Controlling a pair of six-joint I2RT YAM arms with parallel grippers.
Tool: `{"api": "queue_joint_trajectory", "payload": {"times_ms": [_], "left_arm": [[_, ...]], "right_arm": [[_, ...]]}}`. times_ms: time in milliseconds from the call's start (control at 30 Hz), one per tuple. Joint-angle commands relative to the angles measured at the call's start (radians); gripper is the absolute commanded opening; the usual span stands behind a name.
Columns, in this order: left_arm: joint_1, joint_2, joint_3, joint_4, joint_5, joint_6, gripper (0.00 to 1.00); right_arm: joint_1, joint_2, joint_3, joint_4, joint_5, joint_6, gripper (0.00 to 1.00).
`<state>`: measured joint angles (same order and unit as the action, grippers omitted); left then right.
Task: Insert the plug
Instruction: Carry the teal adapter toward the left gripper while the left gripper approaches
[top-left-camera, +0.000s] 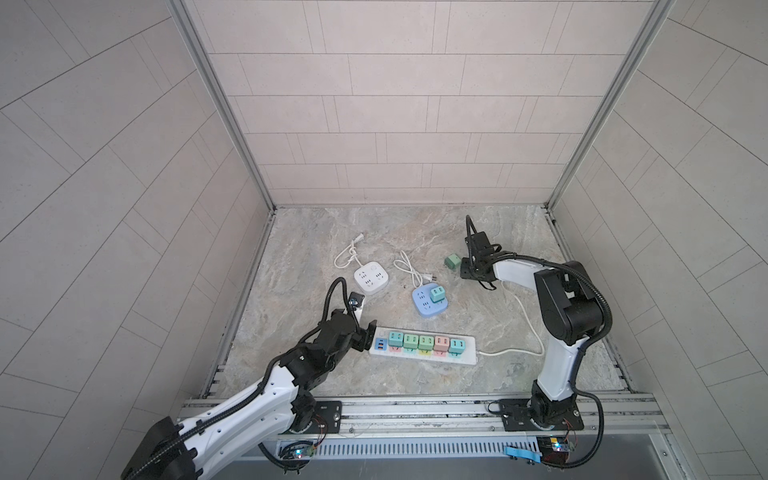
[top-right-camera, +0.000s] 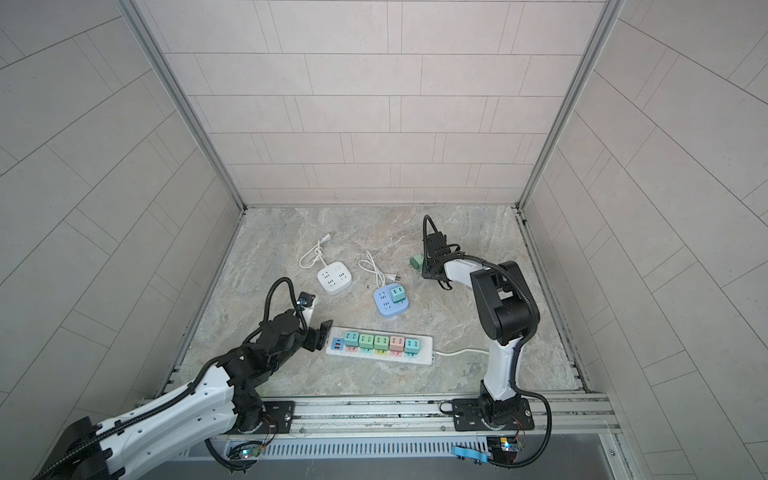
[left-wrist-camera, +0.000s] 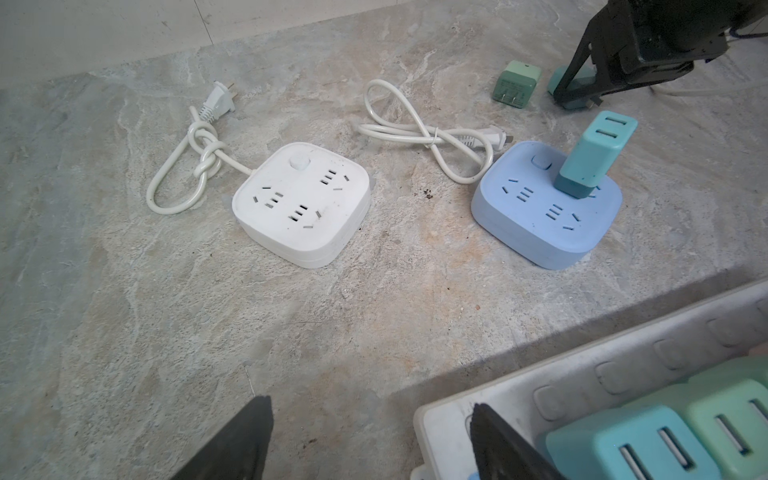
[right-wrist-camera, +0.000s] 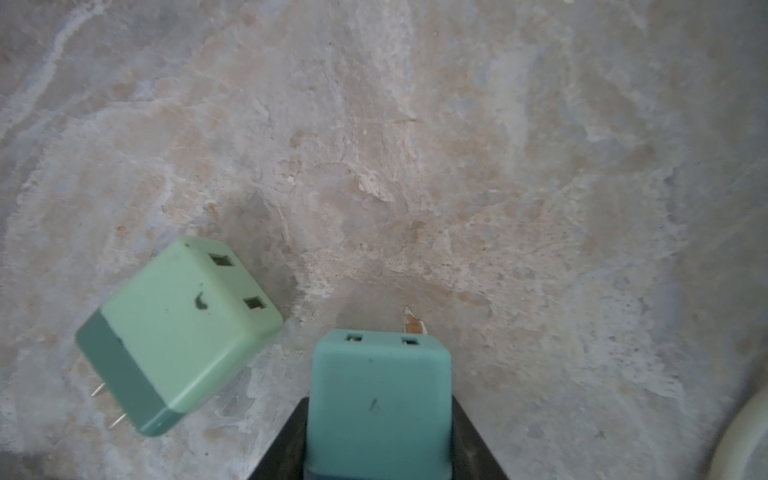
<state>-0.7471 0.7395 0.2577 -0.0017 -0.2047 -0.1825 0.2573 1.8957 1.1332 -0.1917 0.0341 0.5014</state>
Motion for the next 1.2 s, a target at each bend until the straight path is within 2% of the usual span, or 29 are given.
{"api": "queue_joint_trajectory", "payload": {"times_ms": [0,133,300,467,633,733,833,967,1167], "left_arm": [[0.003,-0.003,0.028,0.026,-0.005,0.003,0.81],[0.003,0.003,0.029,0.027,-0.005,0.003,0.8],[0.003,-0.007,0.029,0.02,0.004,-0.008,0.79],[0.003,-0.039,0.08,-0.018,0.011,-0.03,0.78],[0.003,-0.053,0.137,-0.072,0.054,-0.043,0.78],[0.003,-0.048,0.194,-0.12,0.094,-0.059,0.78],[0.003,-0.052,0.242,-0.153,0.157,-0.077,0.75],[0.002,-0.062,0.285,-0.168,0.24,-0.105,0.75],[0.003,-0.049,0.381,-0.215,0.335,-0.11,0.75]], "right_arm": [[0.003,-0.037,-0.028,-0.003,-0.017,0.013,0.37],[0.003,-0.106,-0.071,0.015,-0.019,0.007,0.34],[0.015,-0.265,-0.18,0.092,-0.037,-0.05,0.32],[0.087,-0.446,-0.278,0.153,0.055,-0.145,0.27],[0.181,-0.614,-0.383,0.268,0.075,-0.251,0.25],[0.249,-0.711,-0.449,0.341,0.072,-0.336,0.17],[0.32,-0.809,-0.541,0.438,0.034,-0.424,0.16],[0.408,-0.915,-0.599,0.47,-0.011,-0.549,0.16],[0.438,-0.992,-0.64,0.505,-0.057,-0.639,0.1]]}}
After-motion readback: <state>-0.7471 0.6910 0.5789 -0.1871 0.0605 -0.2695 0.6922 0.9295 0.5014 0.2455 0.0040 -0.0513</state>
